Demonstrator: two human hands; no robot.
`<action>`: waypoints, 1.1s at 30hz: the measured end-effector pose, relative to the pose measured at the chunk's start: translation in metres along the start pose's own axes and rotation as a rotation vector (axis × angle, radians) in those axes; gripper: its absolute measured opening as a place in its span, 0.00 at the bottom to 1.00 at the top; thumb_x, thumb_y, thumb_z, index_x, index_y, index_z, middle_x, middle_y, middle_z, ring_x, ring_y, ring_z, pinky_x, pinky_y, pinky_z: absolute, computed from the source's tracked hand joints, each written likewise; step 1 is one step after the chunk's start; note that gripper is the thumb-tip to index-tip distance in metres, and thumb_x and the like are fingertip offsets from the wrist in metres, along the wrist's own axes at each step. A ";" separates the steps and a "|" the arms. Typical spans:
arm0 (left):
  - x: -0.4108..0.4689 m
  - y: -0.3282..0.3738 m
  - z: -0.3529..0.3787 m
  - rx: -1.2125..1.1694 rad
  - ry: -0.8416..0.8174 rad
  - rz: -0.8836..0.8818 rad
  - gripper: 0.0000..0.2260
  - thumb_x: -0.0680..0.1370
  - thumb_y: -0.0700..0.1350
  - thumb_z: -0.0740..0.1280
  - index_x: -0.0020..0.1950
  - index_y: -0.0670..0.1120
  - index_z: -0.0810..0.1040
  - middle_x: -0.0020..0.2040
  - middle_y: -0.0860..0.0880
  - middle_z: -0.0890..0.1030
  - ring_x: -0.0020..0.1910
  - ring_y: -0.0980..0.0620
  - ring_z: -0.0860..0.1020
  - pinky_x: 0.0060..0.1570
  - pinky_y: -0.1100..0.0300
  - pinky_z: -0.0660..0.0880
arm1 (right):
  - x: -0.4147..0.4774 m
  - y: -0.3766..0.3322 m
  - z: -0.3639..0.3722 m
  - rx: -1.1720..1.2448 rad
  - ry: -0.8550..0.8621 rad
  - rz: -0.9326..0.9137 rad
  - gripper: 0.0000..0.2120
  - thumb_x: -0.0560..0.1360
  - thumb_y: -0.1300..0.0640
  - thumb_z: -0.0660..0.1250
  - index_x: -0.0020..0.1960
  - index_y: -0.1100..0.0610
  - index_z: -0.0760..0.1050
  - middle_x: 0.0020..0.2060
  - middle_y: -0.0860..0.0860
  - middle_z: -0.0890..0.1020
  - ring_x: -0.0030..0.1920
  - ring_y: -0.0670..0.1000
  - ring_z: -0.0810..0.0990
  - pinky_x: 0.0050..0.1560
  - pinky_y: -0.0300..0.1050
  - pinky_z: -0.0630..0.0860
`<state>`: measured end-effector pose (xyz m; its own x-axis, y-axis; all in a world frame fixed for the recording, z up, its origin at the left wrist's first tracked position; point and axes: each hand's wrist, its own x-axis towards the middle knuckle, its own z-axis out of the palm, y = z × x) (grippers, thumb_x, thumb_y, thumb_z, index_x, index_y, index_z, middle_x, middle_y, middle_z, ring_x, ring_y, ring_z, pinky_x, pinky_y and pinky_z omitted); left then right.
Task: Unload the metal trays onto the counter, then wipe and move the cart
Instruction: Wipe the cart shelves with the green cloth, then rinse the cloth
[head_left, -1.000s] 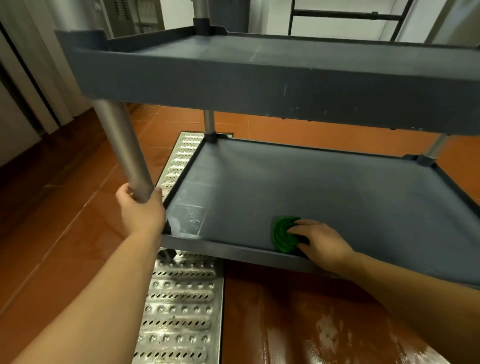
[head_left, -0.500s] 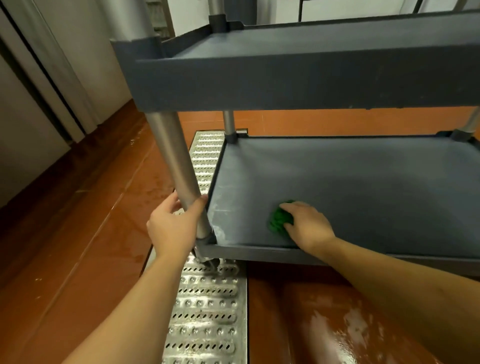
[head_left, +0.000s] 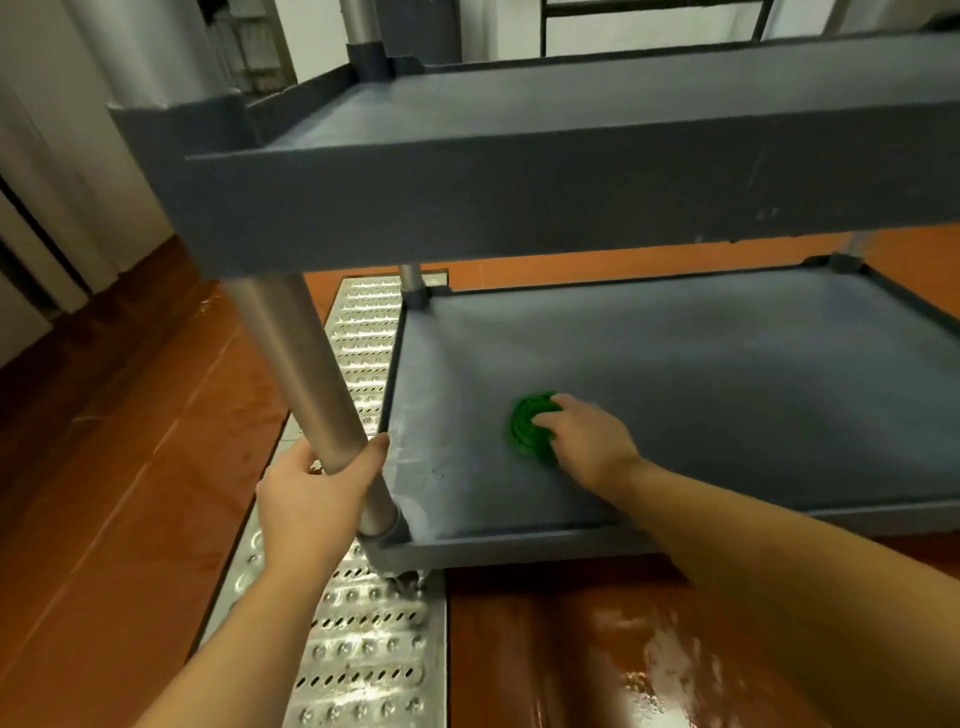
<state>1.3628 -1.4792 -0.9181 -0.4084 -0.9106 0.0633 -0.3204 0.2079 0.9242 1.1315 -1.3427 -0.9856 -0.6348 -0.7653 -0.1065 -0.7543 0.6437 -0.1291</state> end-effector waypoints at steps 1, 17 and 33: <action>0.001 -0.002 0.001 0.009 -0.001 -0.006 0.08 0.71 0.51 0.75 0.38 0.52 0.76 0.39 0.51 0.80 0.41 0.53 0.77 0.43 0.50 0.76 | 0.000 0.029 -0.002 0.020 0.014 0.066 0.21 0.81 0.59 0.56 0.73 0.49 0.66 0.75 0.54 0.59 0.69 0.62 0.66 0.65 0.55 0.69; 0.001 0.001 0.010 0.090 0.042 0.053 0.12 0.71 0.53 0.73 0.37 0.45 0.77 0.32 0.47 0.79 0.33 0.52 0.75 0.30 0.58 0.66 | 0.014 0.073 -0.021 0.256 0.207 0.392 0.12 0.74 0.63 0.65 0.56 0.55 0.80 0.57 0.59 0.79 0.56 0.62 0.78 0.57 0.53 0.75; 0.006 0.006 0.007 0.076 0.017 0.032 0.14 0.69 0.56 0.75 0.37 0.47 0.77 0.34 0.49 0.80 0.34 0.53 0.76 0.31 0.57 0.69 | -0.008 -0.039 0.002 0.086 -0.013 -0.309 0.18 0.80 0.57 0.60 0.69 0.49 0.72 0.74 0.51 0.66 0.70 0.56 0.67 0.68 0.51 0.67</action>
<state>1.3523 -1.4812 -0.9145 -0.4054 -0.9088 0.0990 -0.3719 0.2629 0.8903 1.1663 -1.3623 -0.9815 -0.3754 -0.9248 -0.0619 -0.8938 0.3789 -0.2401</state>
